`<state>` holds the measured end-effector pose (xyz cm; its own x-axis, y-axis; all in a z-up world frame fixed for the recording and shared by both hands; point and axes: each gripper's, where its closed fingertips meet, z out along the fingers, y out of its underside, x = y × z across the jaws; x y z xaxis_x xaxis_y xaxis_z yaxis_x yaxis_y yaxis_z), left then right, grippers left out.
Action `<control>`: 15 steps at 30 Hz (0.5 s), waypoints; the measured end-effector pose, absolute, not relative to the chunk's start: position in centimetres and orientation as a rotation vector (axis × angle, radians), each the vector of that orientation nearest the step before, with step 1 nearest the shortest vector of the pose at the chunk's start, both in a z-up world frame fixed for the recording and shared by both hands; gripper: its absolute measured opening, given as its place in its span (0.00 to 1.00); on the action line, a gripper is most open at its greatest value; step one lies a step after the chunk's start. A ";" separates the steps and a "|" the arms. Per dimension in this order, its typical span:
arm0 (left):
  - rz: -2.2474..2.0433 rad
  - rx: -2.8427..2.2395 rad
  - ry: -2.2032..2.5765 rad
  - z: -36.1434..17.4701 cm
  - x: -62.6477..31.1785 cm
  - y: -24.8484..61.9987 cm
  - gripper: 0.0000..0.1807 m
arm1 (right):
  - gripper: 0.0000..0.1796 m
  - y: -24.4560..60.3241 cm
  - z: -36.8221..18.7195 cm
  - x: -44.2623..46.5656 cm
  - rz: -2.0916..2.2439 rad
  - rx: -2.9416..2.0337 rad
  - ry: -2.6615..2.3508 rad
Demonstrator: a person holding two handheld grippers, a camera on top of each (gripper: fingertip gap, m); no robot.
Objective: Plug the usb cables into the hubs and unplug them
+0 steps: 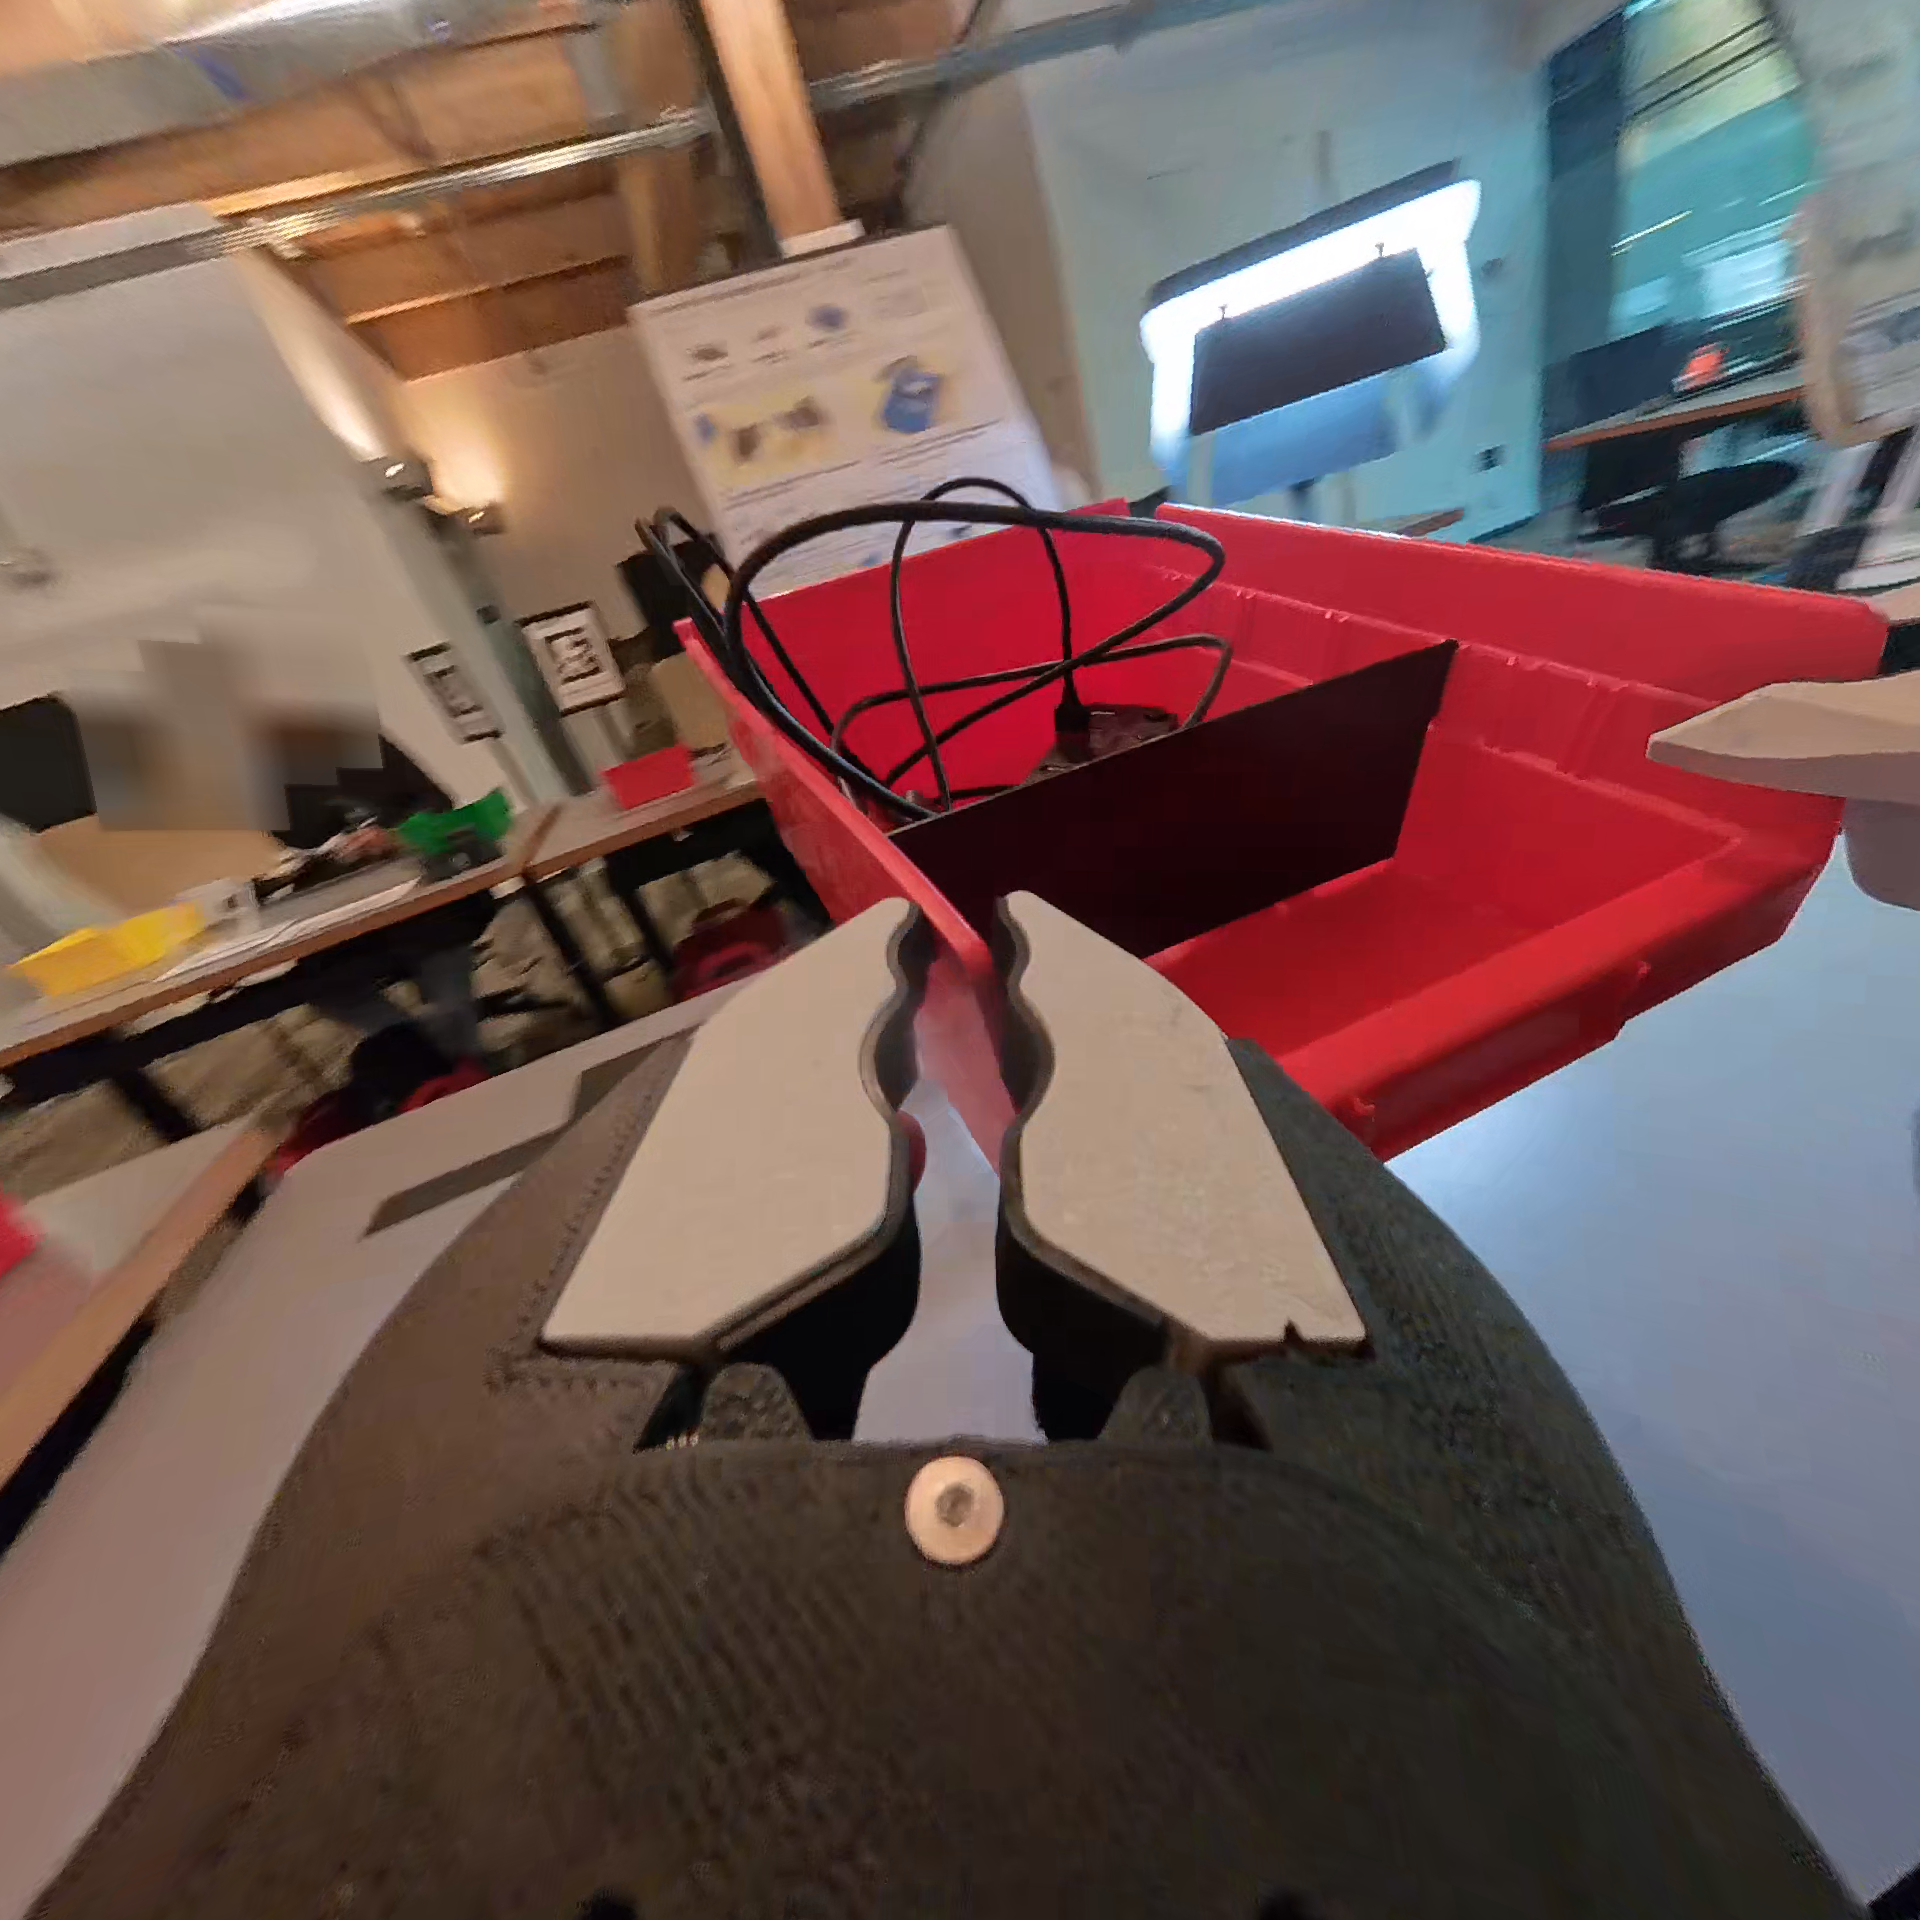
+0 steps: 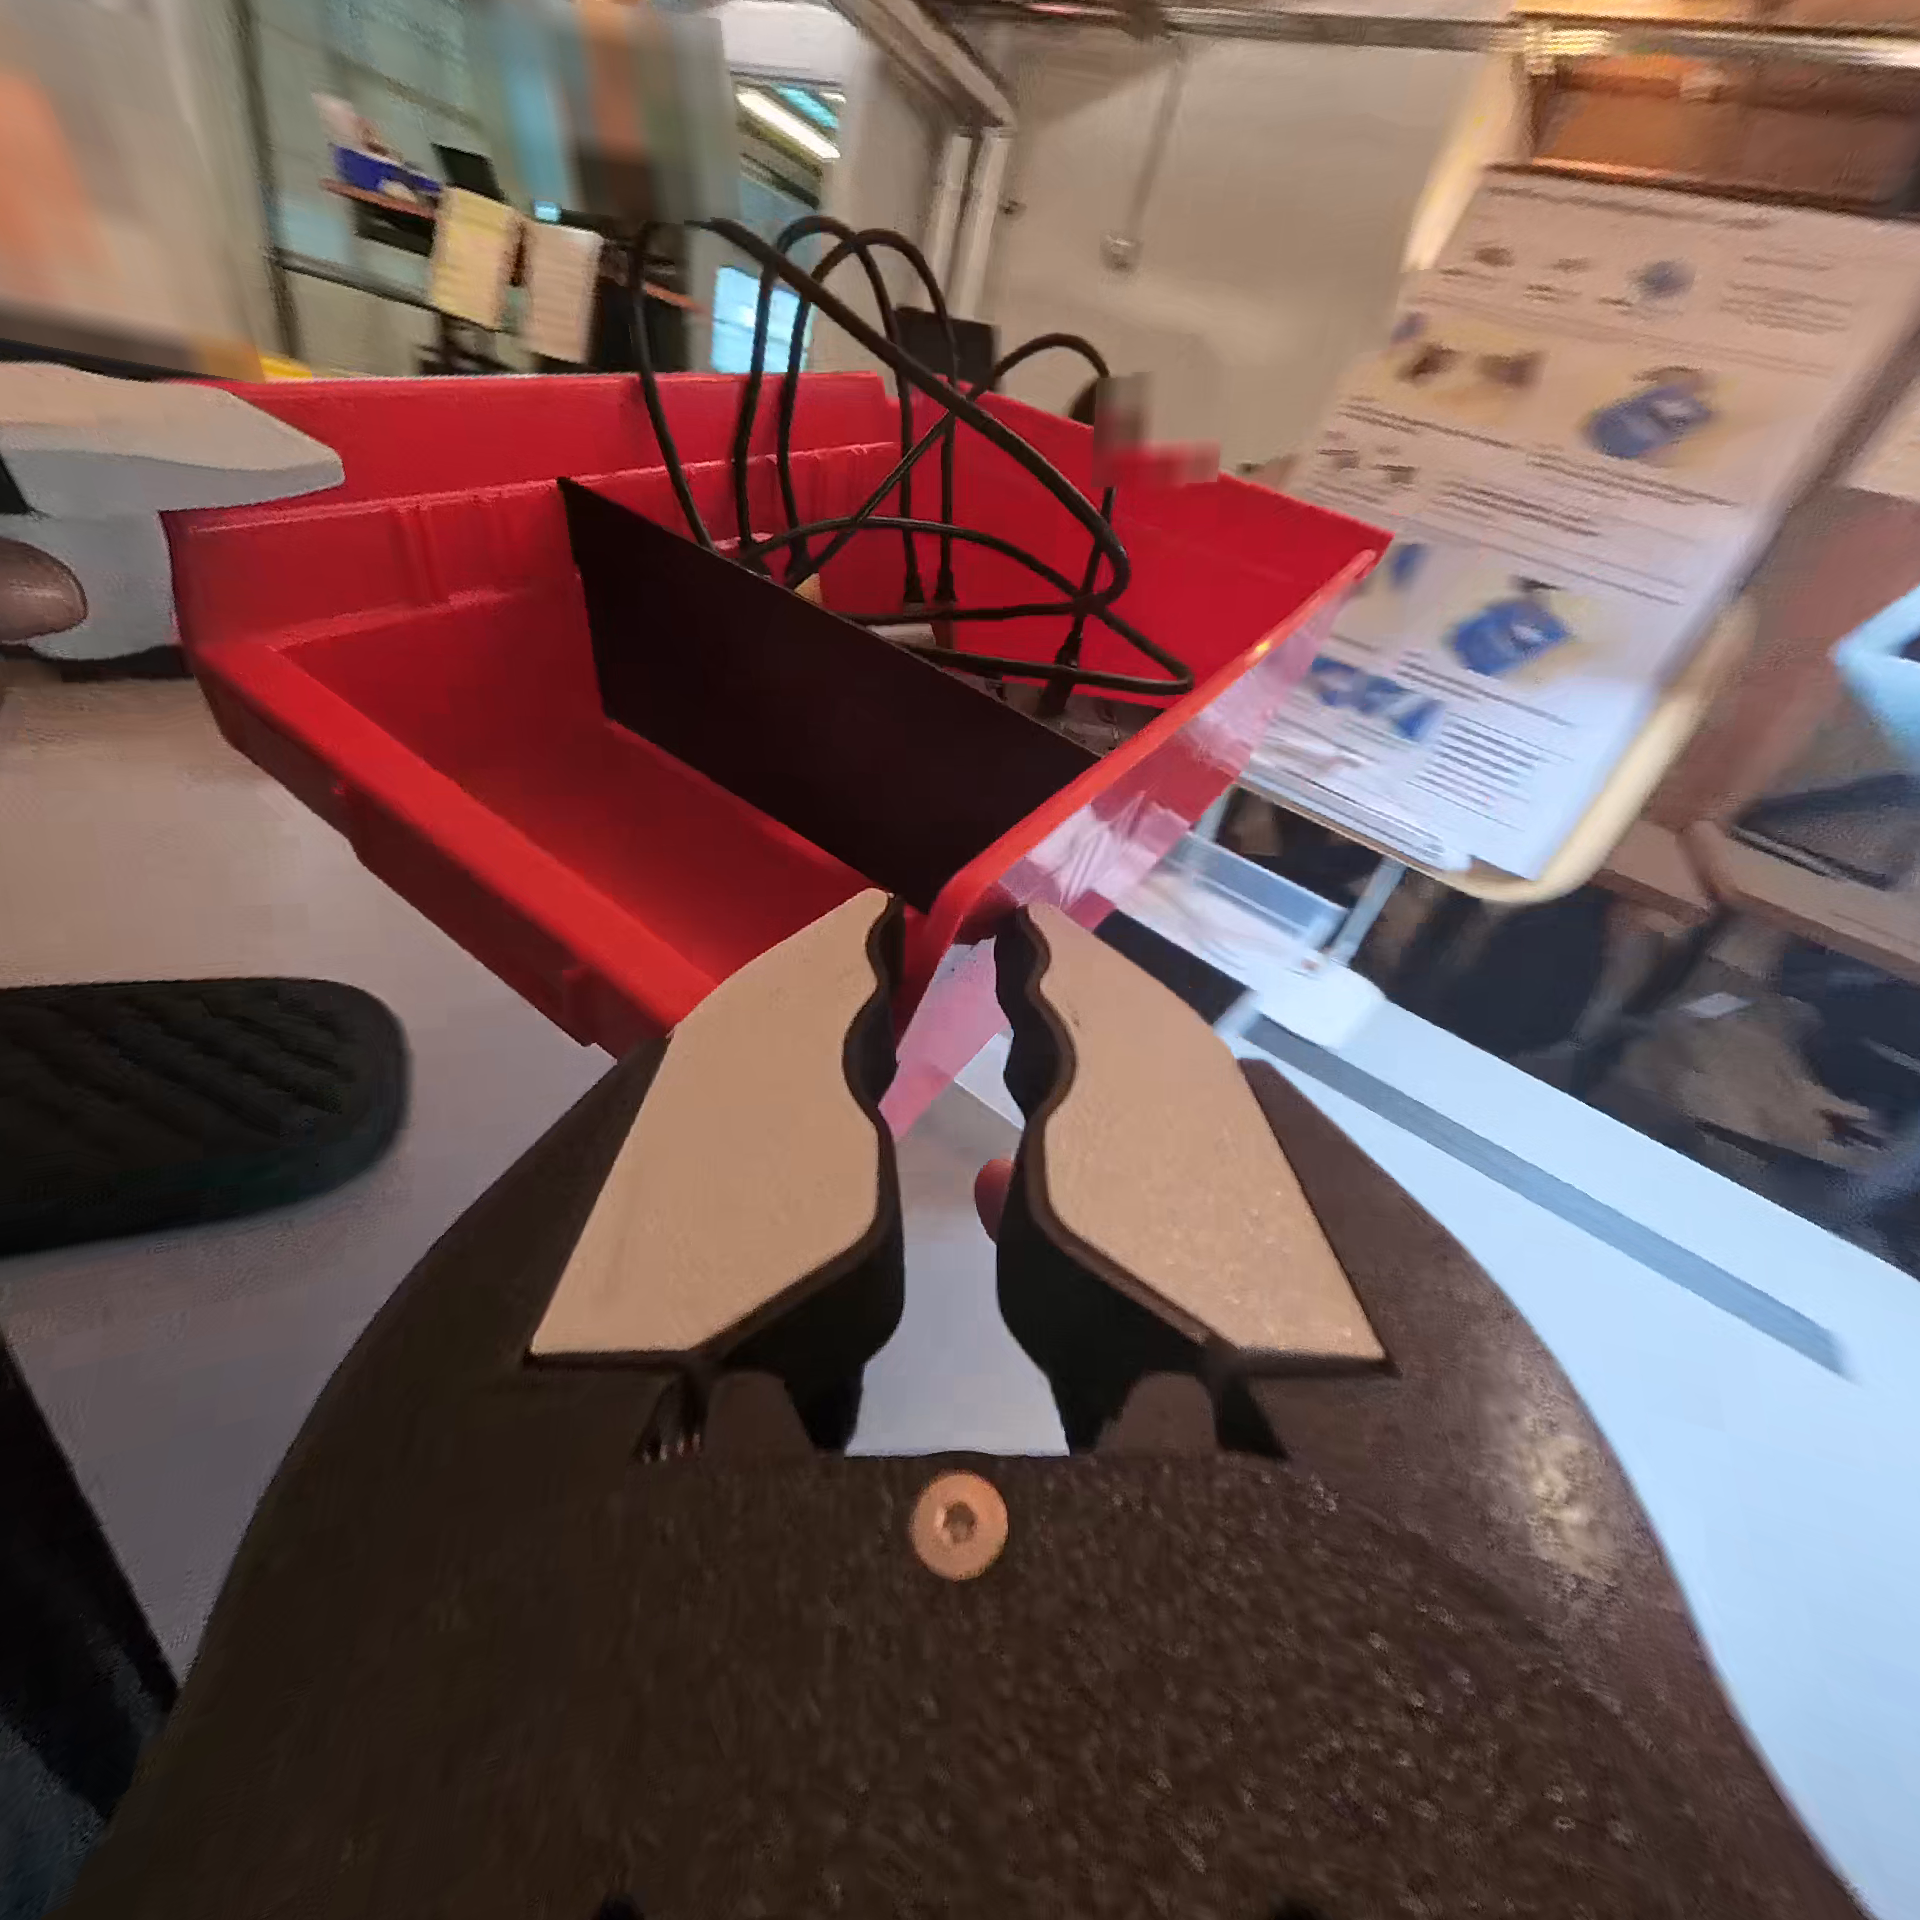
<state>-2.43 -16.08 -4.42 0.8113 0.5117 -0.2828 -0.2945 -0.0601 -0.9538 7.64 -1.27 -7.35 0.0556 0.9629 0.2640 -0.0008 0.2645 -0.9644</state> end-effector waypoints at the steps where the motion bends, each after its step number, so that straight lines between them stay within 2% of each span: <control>1: 0.695 -1.505 -0.216 -4.5 -3.7 -18.0 0.06 | 0.09 -2.7 -7.5 5.6 1.012 -1.014 -1.317; 8: 0.836 -1.624 -0.360 -8.3 -12.4 -26.3 0.05 | 0.11 -10.1 -13.2 -5.5 1.186 -1.017 -1.535; 15: 0.755 -1.658 -0.504 -15.0 -18.5 -25.9 0.04 | 0.12 -10.2 -19.2 -10.0 1.149 -1.111 -1.636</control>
